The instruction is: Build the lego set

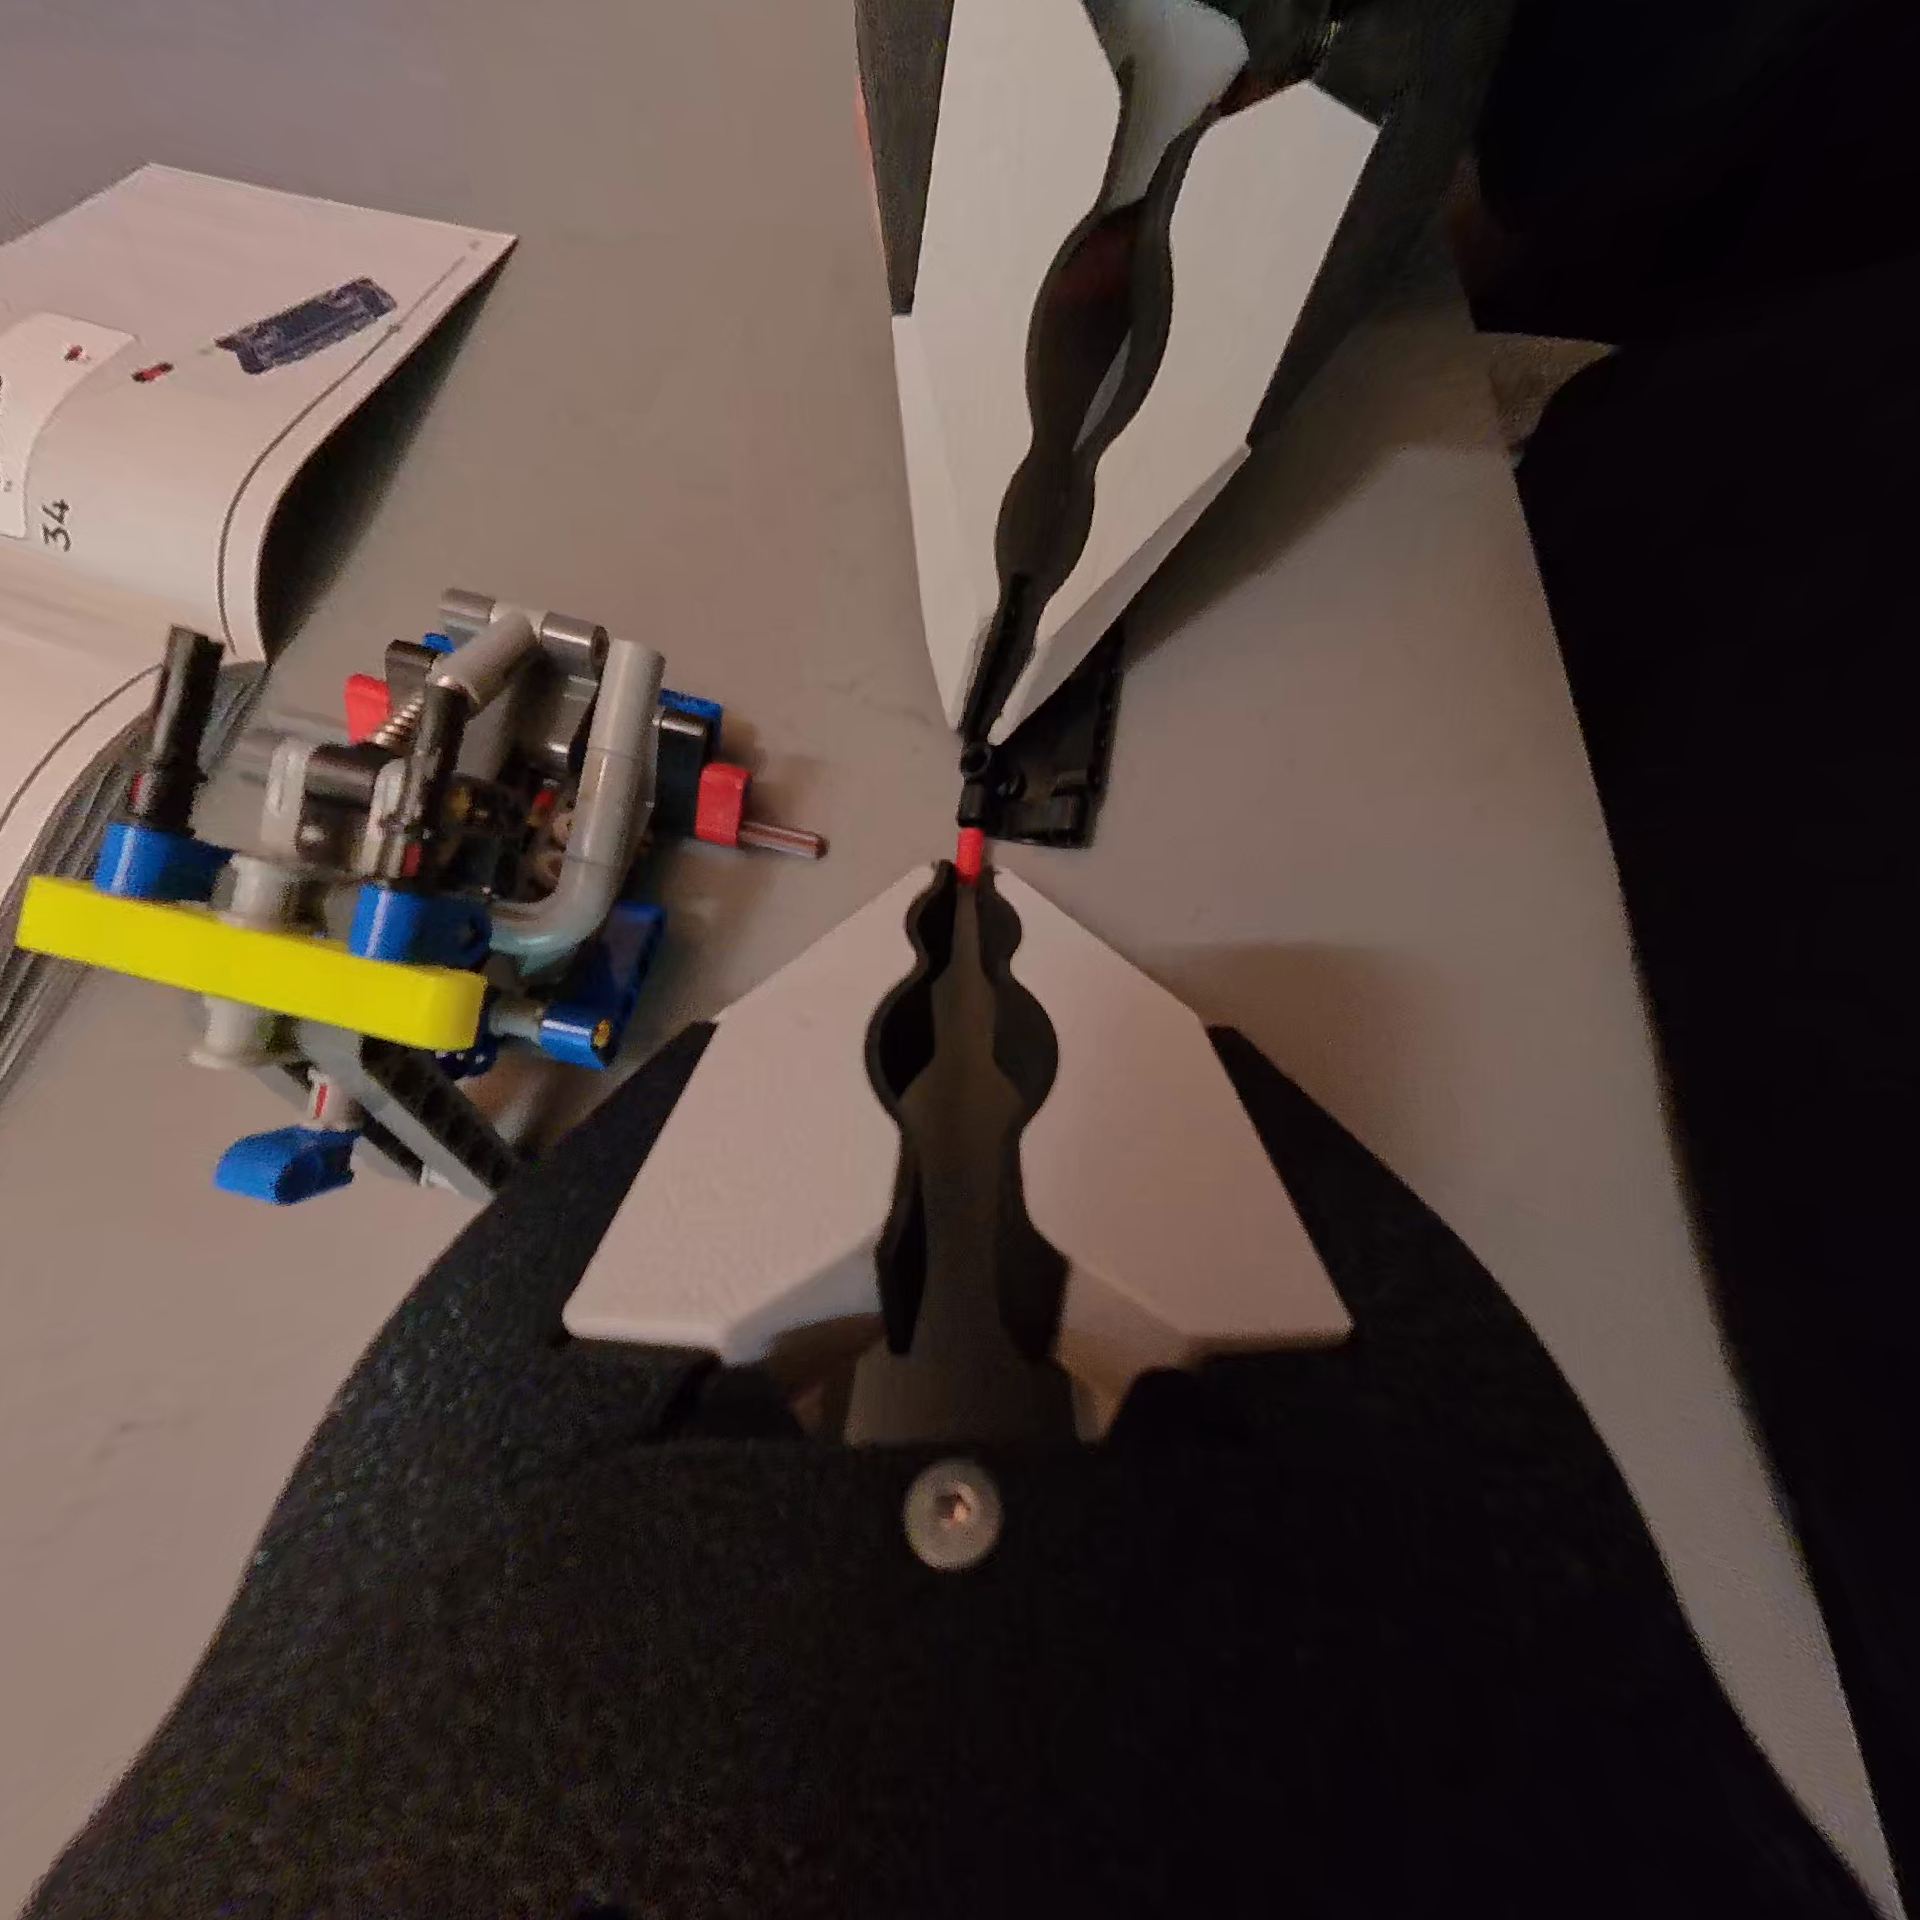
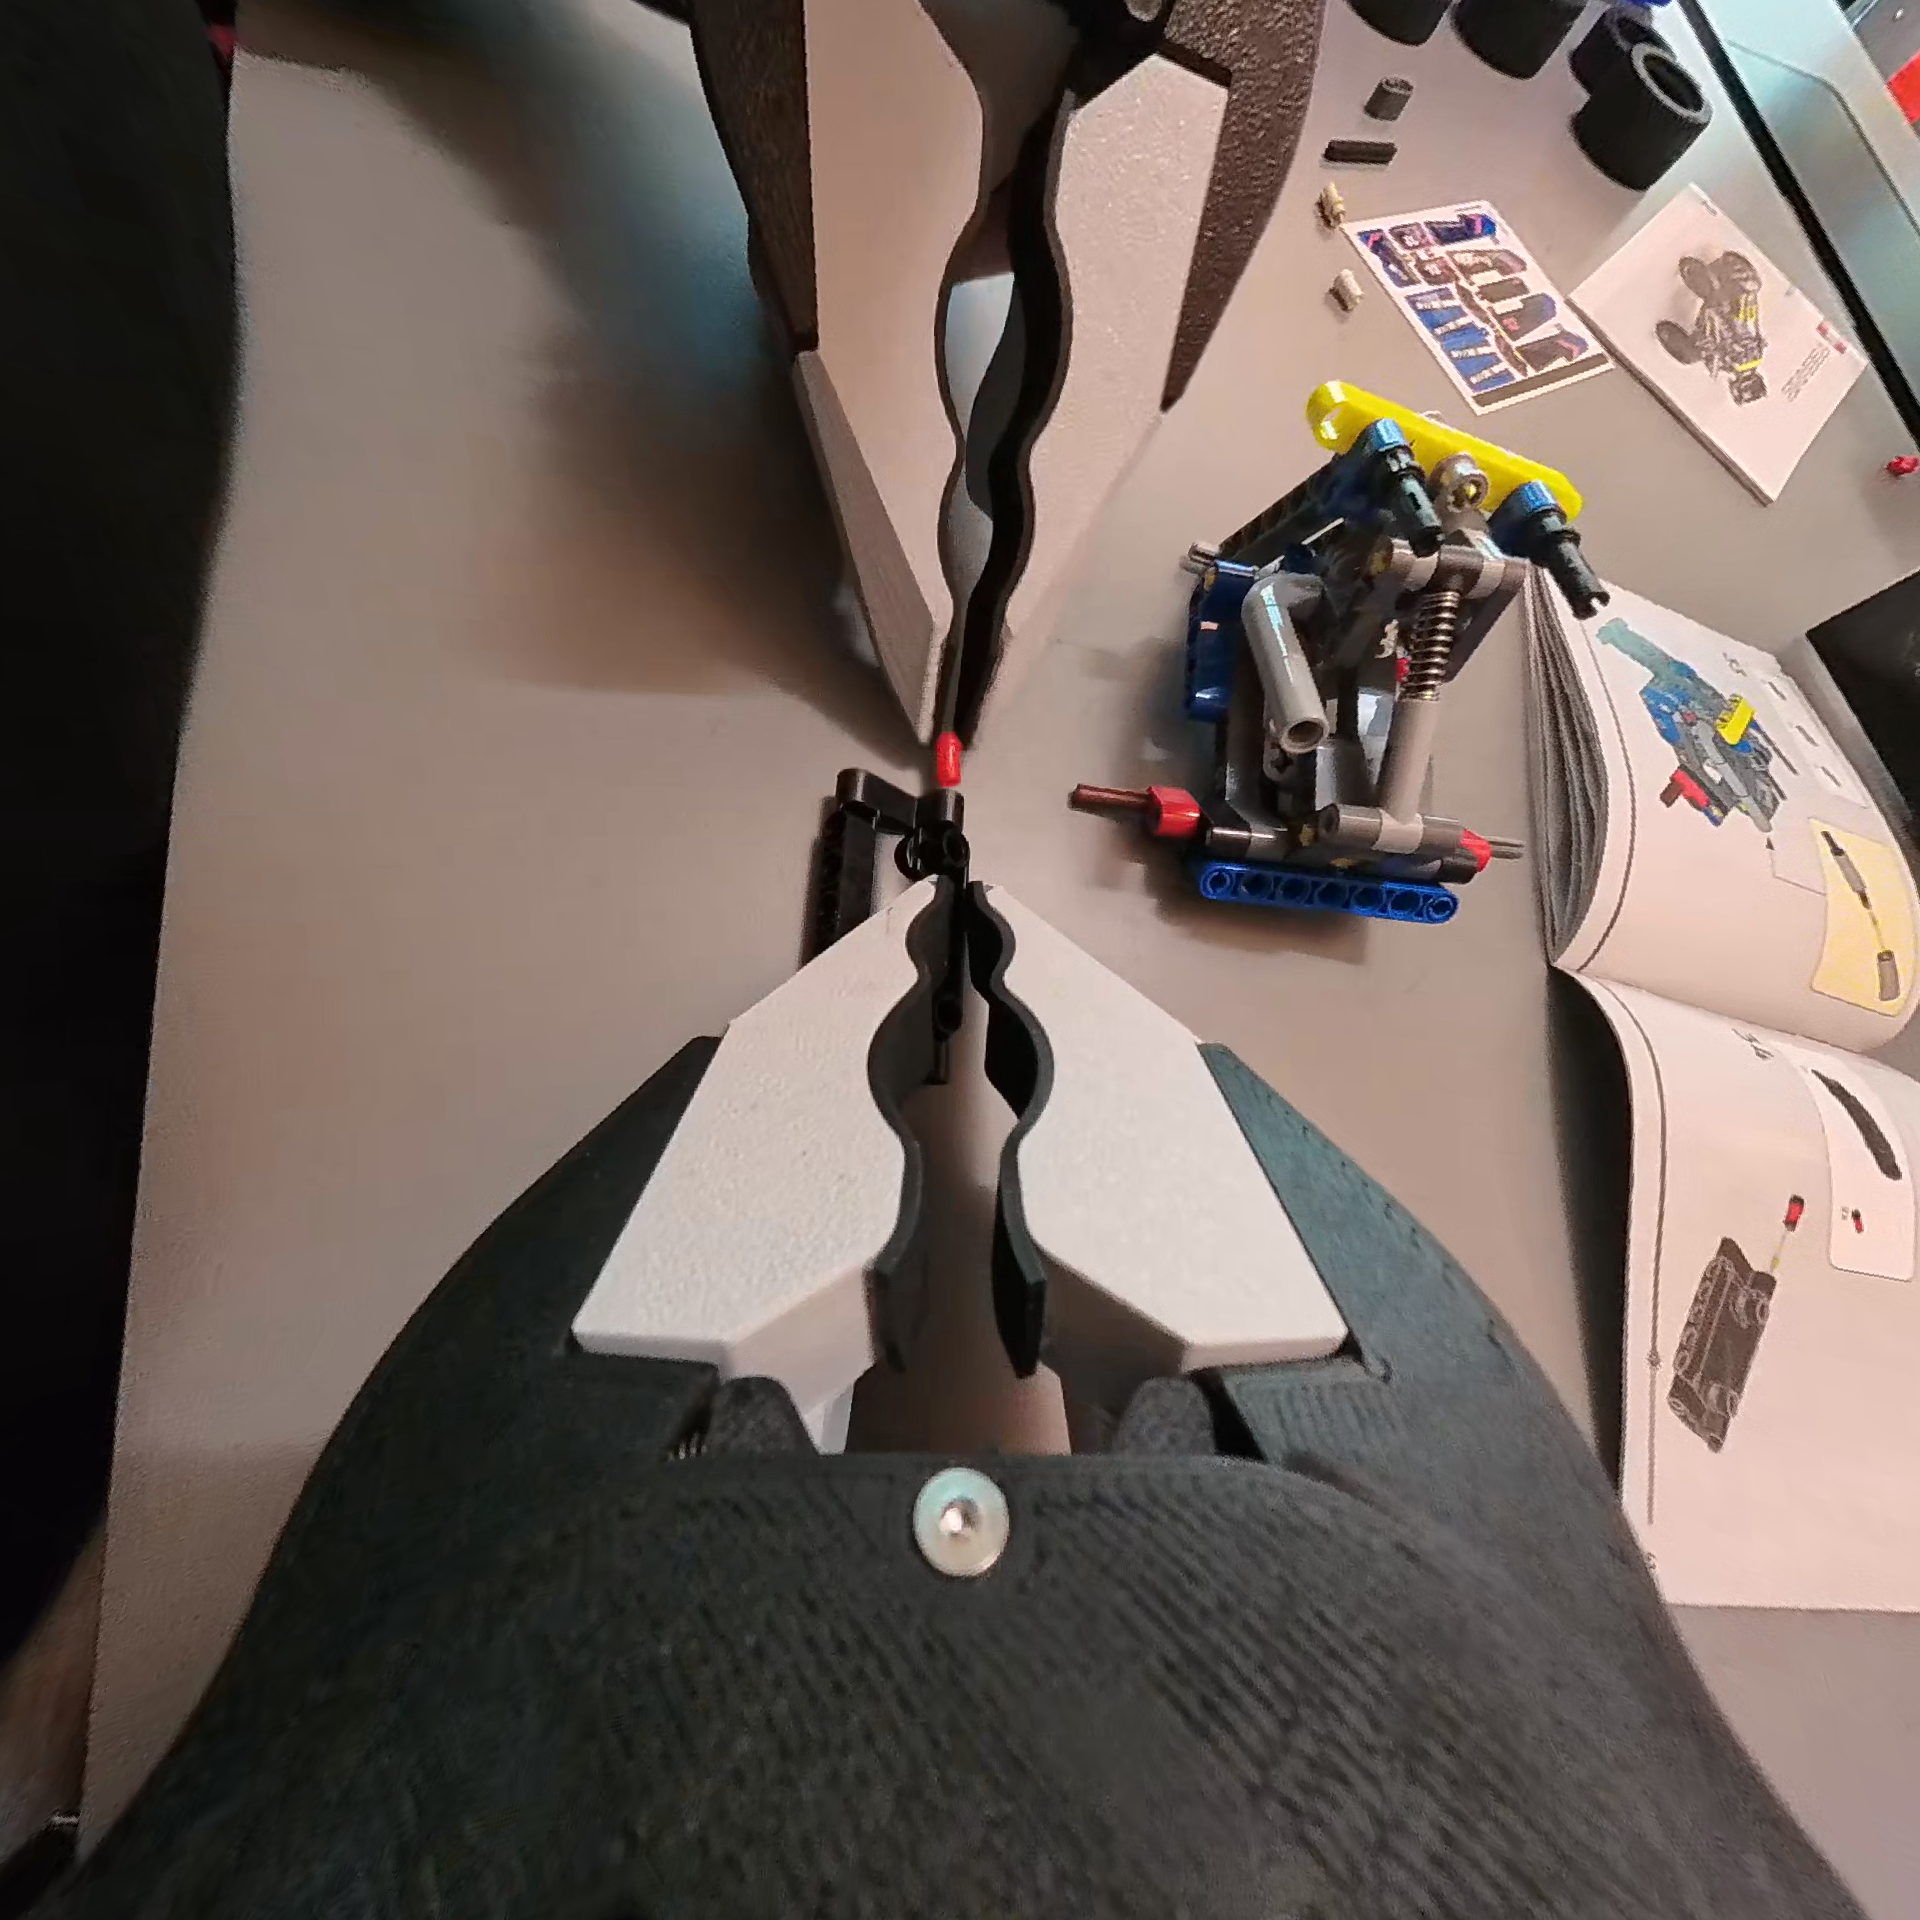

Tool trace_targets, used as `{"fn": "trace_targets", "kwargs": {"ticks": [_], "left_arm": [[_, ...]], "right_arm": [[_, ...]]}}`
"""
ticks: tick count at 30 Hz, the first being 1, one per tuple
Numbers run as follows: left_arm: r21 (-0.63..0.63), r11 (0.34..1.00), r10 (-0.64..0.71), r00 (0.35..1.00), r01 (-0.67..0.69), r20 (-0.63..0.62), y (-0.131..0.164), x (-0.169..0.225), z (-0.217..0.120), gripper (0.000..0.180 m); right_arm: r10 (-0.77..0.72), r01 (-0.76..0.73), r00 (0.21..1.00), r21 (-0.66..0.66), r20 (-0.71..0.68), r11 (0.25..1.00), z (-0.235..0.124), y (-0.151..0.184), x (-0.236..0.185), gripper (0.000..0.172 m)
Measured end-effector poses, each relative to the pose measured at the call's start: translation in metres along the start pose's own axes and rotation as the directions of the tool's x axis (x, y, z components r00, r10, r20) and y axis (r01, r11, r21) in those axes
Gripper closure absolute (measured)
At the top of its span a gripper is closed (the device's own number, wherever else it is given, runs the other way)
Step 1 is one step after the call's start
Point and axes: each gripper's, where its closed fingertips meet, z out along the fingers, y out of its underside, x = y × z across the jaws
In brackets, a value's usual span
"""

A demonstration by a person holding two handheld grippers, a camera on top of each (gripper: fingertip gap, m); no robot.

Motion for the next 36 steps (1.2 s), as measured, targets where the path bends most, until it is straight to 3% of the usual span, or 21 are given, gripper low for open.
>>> {"fn": "trace_targets", "kwargs": {"ticks": [17, 26, 30, 33, 36], "left_arm": [[-0.027, 0.999, 0.027, 0.999, -0.028, -0.038, 0.000, -0.001, 0.004, 0.180], [-0.036, 0.997, -0.064, 0.994, 0.061, -0.087, 0.000, 0.000, 0.005, 0.180], [-0.079, 0.994, 0.075, 0.997, -0.075, 0.003, 0.000, -0.003, 0.005, 0.180], [-0.088, 0.992, 0.089, 0.995, -0.085, 0.038, -0.001, -0.007, 0.005, 0.180], [-0.046, 0.979, 0.203, 0.977, -0.201, 0.063, -0.018, -0.002, 0.004, 0.180]], "right_arm": [[-0.035, 0.035, 0.999, -0.002, -0.029, 0.999, 0.001, -0.001, 0.000, 0.172], [-0.042, 0.042, 0.998, -0.002, -0.037, 0.999, 0.001, -0.001, 0.001, 0.172], [-0.066, 0.066, 0.996, -0.003, -0.061, 0.998, 0.001, -0.002, 0.001, 0.172], [-0.088, 0.088, 0.993, -0.002, -0.080, 0.996, 0.001, -0.003, 0.001, 0.172], [-0.171, 0.171, 0.985, 0.002, -0.027, 0.985, 0.010, -0.012, -0.014, 0.172]]}}
